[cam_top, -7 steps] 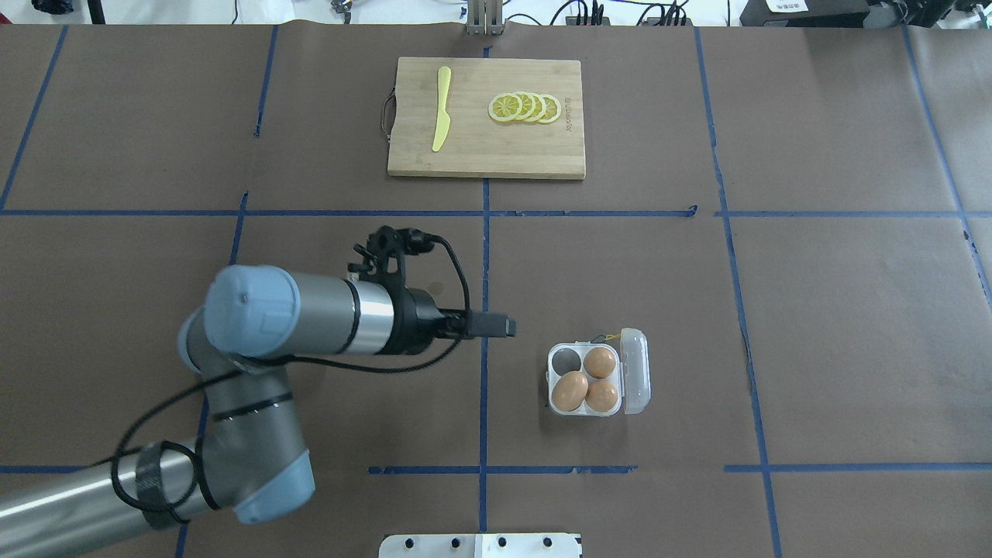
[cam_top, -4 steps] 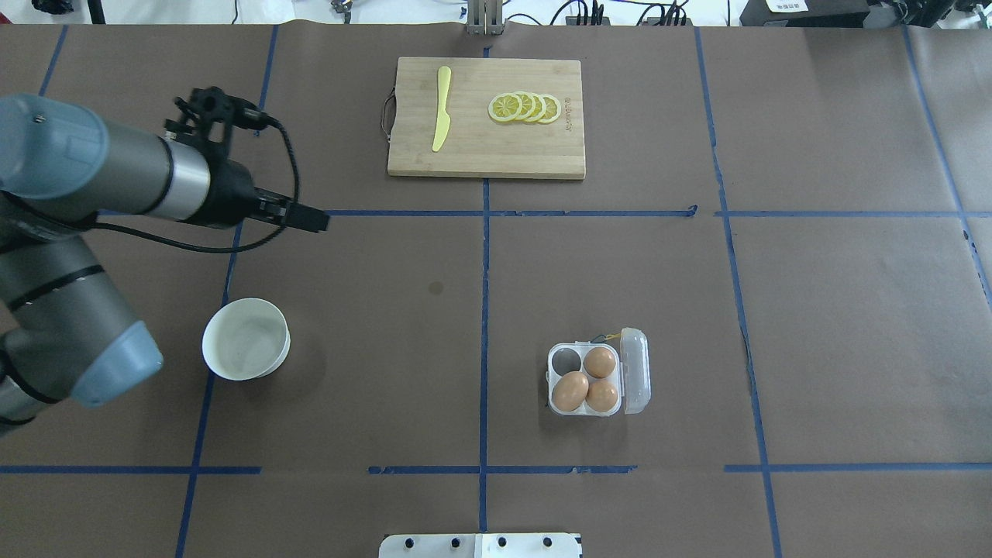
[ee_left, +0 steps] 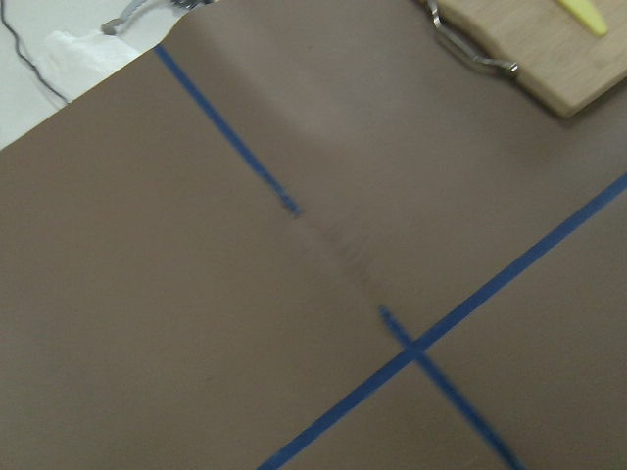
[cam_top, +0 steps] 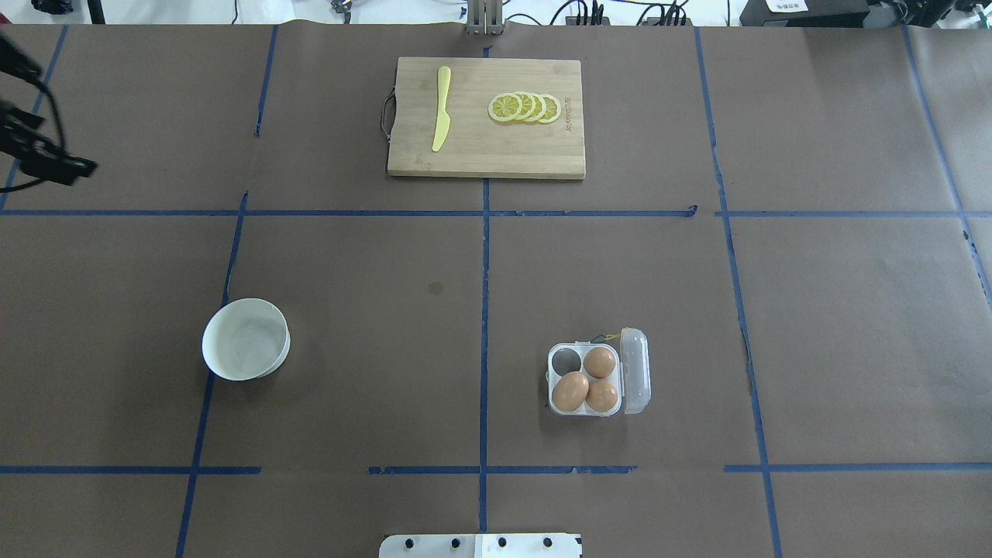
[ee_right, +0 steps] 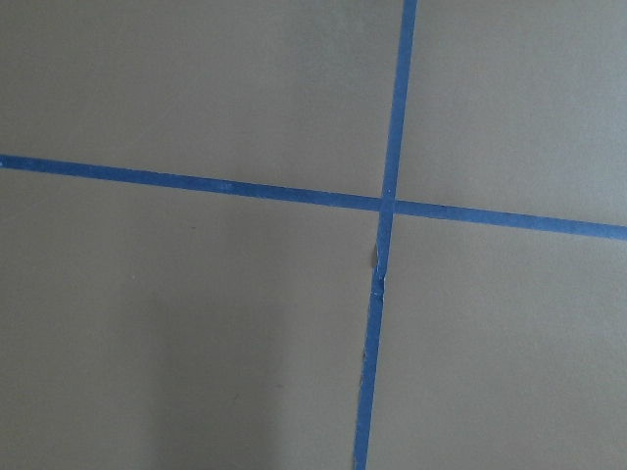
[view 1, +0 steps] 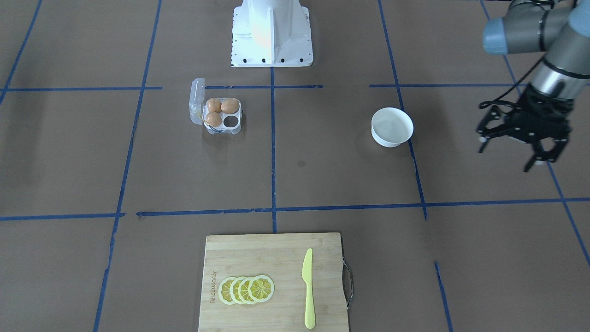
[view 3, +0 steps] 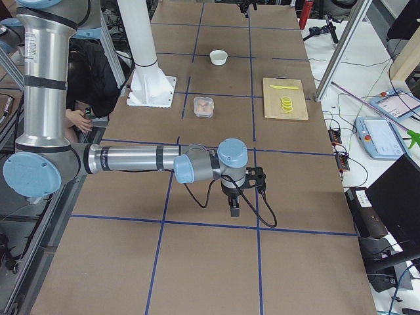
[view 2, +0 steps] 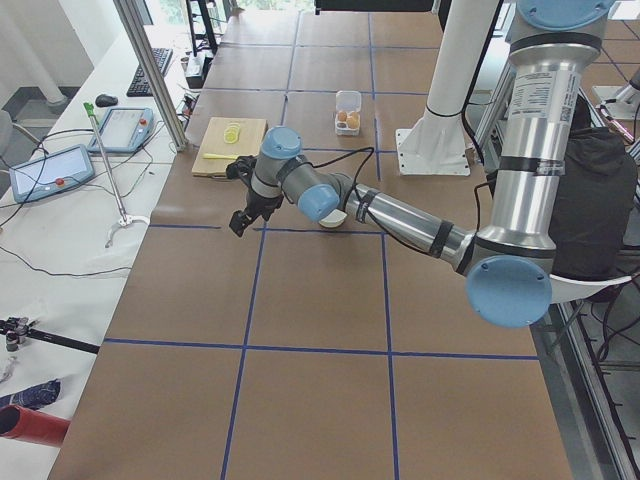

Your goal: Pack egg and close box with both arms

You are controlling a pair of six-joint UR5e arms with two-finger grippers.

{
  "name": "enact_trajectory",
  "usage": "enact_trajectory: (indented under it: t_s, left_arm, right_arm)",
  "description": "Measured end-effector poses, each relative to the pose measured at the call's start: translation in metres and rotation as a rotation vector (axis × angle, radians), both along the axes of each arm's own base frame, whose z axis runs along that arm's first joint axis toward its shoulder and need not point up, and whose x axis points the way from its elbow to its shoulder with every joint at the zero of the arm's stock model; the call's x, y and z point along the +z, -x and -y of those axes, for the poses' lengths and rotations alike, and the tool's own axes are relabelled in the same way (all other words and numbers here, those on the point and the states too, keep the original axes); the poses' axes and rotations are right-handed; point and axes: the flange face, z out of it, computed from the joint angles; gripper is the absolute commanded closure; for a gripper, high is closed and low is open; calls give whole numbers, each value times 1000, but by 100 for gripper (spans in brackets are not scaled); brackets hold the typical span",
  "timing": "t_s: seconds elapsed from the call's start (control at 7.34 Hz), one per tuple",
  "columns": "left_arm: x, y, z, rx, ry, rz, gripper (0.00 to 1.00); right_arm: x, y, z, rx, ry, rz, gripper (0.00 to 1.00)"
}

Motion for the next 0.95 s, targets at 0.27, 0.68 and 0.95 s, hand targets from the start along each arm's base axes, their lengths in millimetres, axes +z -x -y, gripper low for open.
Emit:
enact_trajectory:
  t_s: [0.27,0.68,0.95]
  left_arm:
    - [102,102,-19,-63,157,51,0]
    - [204,186,-55,-201,501,32,0]
    - [196,199,-72,-222,636,-56,0]
  right_arm:
    - [1,2,-2,-6,11,31,0]
    - [-31,11,0,-33,-48,92,0]
    - [-71,42,1,-79,-121,64,29]
